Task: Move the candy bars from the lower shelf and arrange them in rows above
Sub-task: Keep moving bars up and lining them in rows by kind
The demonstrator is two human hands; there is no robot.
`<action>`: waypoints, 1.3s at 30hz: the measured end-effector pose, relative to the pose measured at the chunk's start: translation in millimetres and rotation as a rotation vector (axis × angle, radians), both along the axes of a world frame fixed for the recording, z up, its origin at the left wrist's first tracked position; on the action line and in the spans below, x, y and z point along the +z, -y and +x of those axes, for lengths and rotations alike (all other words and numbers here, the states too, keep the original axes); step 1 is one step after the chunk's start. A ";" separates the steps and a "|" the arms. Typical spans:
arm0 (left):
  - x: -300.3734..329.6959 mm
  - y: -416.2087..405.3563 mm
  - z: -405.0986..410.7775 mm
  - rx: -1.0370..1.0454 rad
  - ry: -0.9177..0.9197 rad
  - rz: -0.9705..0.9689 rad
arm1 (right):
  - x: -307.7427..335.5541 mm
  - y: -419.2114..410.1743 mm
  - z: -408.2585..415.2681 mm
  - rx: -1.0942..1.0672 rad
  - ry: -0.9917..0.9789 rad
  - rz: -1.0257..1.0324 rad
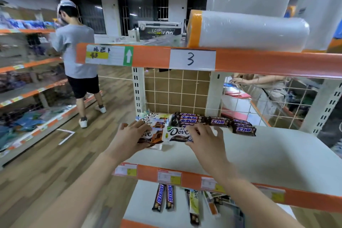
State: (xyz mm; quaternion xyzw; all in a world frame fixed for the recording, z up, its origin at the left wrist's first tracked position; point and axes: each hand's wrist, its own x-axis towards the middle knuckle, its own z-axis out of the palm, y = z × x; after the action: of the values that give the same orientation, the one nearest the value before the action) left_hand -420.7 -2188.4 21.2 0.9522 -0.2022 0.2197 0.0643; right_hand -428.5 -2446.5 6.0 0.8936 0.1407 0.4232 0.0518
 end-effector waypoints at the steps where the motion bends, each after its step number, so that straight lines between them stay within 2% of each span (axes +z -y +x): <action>1: -3.6 -3.6 2.6 0.009 -0.013 -0.002 | -3.3 -4.6 2.5 0.006 -0.020 0.002; 18: -46.3 -37.4 30.9 0.046 -0.171 -0.036 | -33.7 -48.1 17.6 0.105 -0.104 -0.008; 39: -45.1 -45.3 52.4 0.011 -0.159 -0.088 | -36.3 -55.1 25.0 0.092 -0.188 0.042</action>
State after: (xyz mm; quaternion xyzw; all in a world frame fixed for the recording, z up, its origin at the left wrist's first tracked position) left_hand -368.4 -2143.1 -24.0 0.9640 -0.1813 0.1524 0.1206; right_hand -403.5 -2391.4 -30.3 0.9227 0.1772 0.3425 0.0002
